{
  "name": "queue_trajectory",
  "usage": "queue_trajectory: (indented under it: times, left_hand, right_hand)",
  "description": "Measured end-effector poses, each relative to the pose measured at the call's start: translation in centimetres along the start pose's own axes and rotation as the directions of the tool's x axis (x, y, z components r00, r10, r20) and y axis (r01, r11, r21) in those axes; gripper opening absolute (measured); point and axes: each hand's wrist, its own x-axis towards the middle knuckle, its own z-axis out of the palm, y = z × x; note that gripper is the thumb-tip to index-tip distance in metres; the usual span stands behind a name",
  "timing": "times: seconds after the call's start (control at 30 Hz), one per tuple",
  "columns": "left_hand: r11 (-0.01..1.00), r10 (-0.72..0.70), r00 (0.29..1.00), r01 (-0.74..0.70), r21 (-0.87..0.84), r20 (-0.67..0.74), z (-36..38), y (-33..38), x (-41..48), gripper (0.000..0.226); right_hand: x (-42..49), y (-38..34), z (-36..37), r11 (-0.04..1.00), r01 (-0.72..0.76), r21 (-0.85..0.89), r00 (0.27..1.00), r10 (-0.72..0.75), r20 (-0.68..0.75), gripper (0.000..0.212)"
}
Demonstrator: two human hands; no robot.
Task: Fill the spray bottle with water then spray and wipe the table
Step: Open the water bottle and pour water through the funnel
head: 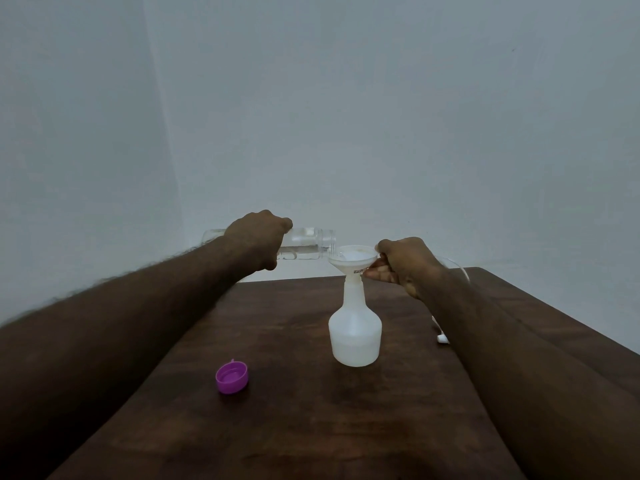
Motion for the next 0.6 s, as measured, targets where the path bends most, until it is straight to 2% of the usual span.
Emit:
queue_trajectory:
  times: [0.6]
  left_hand:
    - [1.000, 0.004, 1.000, -0.004, 0.026, 0.001, 0.07, -0.30, 0.35, 0.059]
  right_hand:
    - [-0.04, -0.05, 0.13, 1.000, 0.006, -0.018, 1.000, -0.006, 0.002, 0.024]
